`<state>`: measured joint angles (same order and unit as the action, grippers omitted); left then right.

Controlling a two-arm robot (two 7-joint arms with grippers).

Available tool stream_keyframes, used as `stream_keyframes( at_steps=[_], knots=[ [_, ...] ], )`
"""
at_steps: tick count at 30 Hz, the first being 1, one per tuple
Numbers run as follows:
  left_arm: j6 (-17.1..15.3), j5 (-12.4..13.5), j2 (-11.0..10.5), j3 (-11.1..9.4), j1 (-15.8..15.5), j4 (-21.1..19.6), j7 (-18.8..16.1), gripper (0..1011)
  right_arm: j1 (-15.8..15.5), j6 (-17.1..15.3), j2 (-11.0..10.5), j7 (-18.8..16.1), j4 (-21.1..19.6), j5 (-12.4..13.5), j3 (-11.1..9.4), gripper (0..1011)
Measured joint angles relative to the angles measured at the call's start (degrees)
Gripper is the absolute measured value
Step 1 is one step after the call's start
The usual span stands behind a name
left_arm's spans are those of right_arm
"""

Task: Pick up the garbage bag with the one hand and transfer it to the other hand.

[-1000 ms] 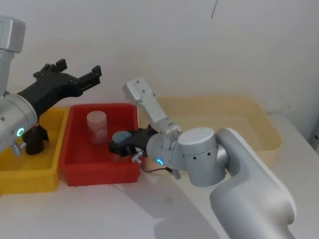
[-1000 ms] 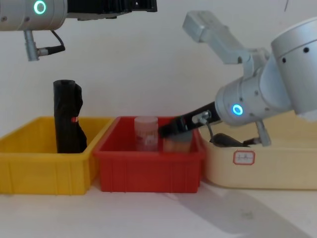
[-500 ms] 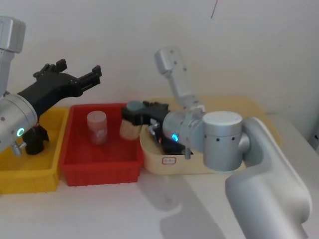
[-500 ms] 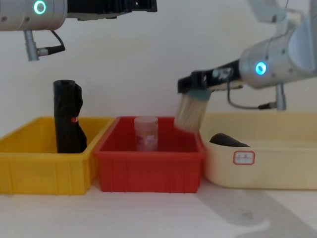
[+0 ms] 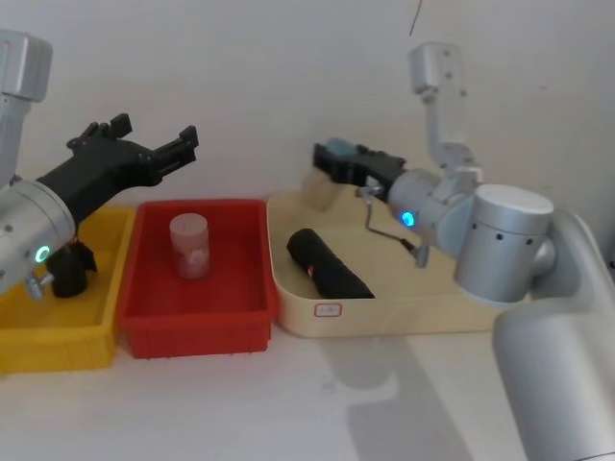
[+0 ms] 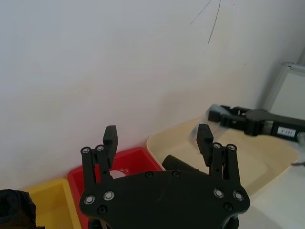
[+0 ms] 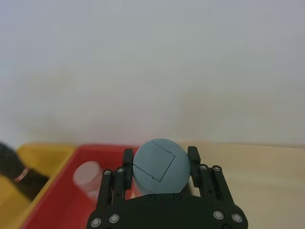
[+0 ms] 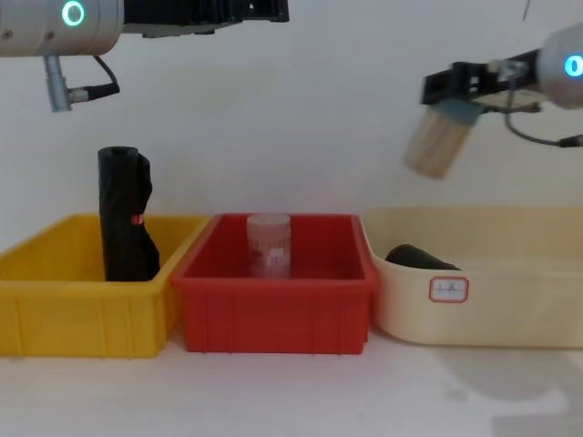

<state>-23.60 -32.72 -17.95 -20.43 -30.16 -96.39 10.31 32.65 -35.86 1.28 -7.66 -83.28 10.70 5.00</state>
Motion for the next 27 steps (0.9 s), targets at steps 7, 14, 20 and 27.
stream_keyframes(
  at_steps=[7, 14, 20, 27],
  knots=[
    [0.0, 0.0, 0.0, 0.0, 0.0, 0.0, 0.0, 1001, -0.5, 2.2, -0.8, 1.4, 0.9, 0.8, -3.2, 734],
    [0.0, 0.0, 0.0, 0.0, 0.0, 0.0, 0.0, 1001, -2.1, 6.3, -1.6, 1.8, 1.9, 0.8, -4.5, 929],
    [0.0, 0.0, 0.0, 0.0, 0.0, 0.0, 0.0, 1001, -4.1, 11.7, -1.9, 1.8, 2.2, 0.6, -4.7, 1000],
    [0.1, -0.4, -0.2, 0.0, 0.4, 0.1, 0.1, 1001, -7.7, 20.3, -1.6, 1.1, 1.8, 0.5, -4.4, 1000]
  ],
)
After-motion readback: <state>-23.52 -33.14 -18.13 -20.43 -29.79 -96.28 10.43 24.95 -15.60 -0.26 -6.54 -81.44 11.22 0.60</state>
